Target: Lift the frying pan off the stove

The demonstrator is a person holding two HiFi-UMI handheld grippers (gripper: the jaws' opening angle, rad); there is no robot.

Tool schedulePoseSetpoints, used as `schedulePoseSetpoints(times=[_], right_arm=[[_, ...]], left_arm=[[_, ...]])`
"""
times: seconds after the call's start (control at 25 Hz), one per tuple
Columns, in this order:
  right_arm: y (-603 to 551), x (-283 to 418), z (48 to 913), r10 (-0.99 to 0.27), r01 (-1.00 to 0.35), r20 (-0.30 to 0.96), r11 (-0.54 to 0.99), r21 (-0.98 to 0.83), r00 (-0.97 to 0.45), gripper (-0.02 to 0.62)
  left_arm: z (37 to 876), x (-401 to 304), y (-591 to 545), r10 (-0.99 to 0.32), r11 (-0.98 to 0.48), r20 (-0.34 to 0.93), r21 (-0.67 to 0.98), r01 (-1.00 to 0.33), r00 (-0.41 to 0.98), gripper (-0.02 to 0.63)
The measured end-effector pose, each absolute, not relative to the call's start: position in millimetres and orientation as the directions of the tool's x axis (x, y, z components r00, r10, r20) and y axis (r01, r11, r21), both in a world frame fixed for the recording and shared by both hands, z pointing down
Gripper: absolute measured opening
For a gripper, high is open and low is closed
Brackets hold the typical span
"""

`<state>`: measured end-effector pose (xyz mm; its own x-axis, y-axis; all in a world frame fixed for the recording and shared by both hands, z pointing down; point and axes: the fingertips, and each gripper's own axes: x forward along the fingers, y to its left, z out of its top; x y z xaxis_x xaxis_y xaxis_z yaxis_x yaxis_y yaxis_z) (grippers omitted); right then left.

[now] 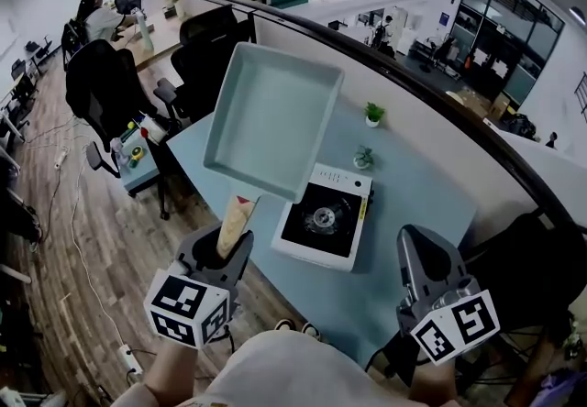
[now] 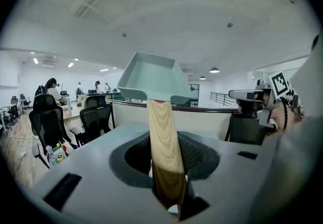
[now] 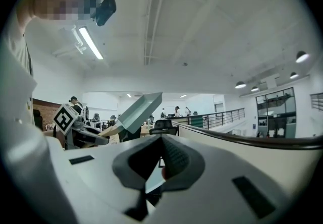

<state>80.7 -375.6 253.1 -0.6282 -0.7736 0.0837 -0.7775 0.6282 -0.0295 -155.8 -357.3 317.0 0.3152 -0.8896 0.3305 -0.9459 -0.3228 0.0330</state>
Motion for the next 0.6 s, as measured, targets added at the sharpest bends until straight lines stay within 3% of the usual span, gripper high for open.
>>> schedulePoseSetpoints(times=[0.6], right_arm=[[-376.7,78.7,260.9,-0.760,-0.766,0.097,0.642,-0.036,-0.642,0.003]], left_arm=[[315.4,-153.3,-352.5,-0.892,-0.311,0.339,0.017,-0.950,0.298,0.121]])
